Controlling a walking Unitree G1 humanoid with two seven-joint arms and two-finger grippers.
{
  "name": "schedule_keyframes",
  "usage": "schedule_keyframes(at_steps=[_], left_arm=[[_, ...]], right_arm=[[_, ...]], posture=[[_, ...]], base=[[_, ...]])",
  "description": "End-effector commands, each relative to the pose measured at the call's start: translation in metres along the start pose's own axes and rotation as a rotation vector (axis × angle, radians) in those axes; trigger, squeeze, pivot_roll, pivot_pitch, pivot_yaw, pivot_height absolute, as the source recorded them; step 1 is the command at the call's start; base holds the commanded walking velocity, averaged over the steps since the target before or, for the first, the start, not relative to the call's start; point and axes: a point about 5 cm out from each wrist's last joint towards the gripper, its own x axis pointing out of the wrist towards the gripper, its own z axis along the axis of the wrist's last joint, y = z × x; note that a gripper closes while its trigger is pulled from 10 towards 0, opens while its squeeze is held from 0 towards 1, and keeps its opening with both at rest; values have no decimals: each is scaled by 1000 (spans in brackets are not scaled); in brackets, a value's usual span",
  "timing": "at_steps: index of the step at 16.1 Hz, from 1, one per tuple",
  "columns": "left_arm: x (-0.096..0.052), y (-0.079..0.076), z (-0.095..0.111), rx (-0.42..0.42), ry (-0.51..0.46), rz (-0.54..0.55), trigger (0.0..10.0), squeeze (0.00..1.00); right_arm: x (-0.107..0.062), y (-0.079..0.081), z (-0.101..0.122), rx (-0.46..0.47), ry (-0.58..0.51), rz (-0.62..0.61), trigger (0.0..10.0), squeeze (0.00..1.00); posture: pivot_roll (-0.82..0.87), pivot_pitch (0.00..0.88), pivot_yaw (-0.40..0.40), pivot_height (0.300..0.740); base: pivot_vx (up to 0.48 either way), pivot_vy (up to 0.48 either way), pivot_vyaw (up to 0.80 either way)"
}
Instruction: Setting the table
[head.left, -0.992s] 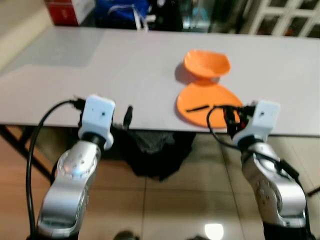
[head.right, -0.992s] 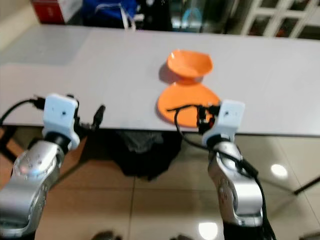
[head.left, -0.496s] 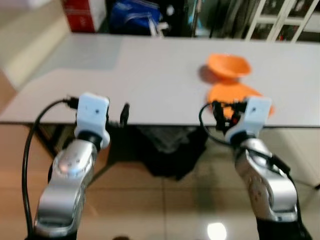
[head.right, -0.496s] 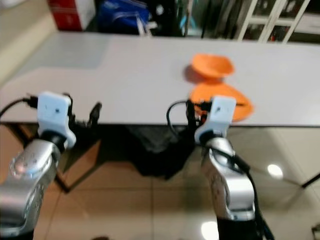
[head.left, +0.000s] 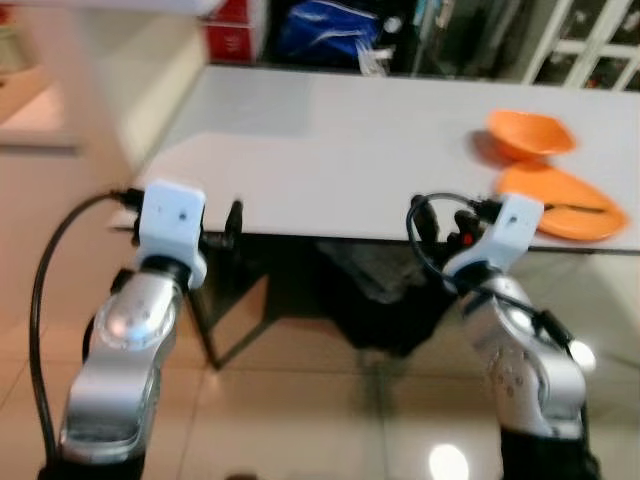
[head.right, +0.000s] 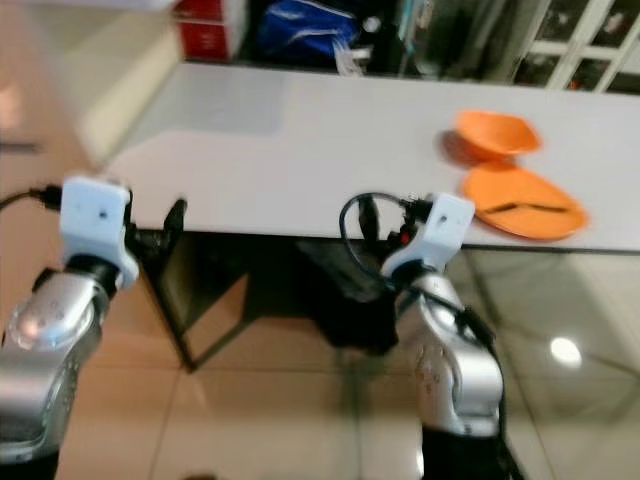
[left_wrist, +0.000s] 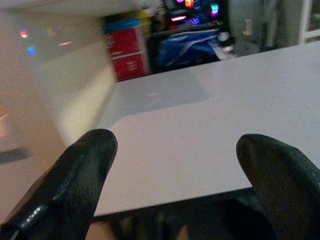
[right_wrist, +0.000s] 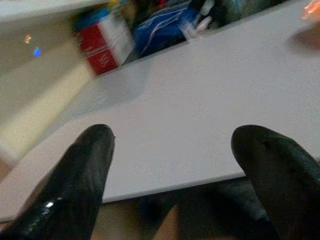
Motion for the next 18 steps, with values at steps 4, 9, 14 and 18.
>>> schedule_keyframes(at_steps=[4, 9, 14, 18], left_arm=[[6, 0, 6, -4, -15, 2, 10000, 0], [6, 0, 5, -4, -4, -2, 10000, 0], [8, 3, 8, 32, -18, 8, 10000, 0], [8, 1, 7, 32, 1, -16, 10000, 0]], right_arm=[[5, 13, 14, -163, -38, 60, 10000, 0], [9, 13, 9, -275, 6, 44, 10000, 0], [18, 17, 15, -298, -44, 18, 10000, 0], [15, 15, 11, -234, 38, -26, 10000, 0]], posture=[[55, 8, -37, 740], [62, 19, -40, 740], [66, 30, -38, 740], [64, 31, -36, 740]], base=[[0, 480, 0], [0, 480, 0], [0, 480, 0], [0, 480, 0]])
